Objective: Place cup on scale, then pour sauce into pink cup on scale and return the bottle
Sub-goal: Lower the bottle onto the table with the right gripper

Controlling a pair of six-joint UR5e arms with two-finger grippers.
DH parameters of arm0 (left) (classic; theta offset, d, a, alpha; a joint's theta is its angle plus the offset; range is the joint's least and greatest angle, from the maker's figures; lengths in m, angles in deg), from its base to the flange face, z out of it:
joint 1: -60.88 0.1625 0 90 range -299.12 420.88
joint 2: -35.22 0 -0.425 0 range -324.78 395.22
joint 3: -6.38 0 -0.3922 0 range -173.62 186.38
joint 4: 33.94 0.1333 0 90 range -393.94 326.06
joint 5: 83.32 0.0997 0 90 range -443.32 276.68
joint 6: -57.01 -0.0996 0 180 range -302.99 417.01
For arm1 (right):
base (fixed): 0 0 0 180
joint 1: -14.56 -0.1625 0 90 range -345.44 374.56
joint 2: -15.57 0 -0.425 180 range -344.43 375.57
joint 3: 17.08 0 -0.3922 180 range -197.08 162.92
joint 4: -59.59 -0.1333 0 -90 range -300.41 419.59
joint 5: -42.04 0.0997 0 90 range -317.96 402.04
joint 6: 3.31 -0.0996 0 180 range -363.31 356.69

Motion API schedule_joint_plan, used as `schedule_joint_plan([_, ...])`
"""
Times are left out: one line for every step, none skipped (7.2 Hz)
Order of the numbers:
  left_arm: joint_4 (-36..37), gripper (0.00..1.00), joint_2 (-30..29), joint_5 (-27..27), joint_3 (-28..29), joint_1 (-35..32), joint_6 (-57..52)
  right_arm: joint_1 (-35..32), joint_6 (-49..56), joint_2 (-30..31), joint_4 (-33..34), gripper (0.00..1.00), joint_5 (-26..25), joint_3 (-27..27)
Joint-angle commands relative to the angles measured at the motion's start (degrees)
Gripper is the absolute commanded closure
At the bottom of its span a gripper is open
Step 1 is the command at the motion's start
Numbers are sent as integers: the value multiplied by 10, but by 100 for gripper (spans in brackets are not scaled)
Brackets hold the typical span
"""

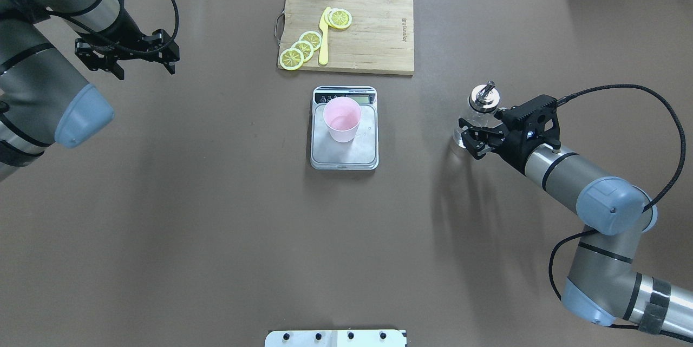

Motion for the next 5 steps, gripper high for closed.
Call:
schedule_joint_plan([0,2,0,0,1,1,-1,1,0,0,-1,86,1,-4])
schedule_joint_plan([0,2,0,0,1,0,-1,1,0,0,-26,80,1,-21])
schedule_joint_plan([0,2,0,0,1,0,-1,1,0,-2,-62,73,2,-44])
schedule_joint_plan([0,2,0,0,1,0,-1,1,0,-4,-64,73,15,-41])
schedule_joint_plan([0,2,0,0,1,0,-1,-1,0,-4,-64,73,16,-39])
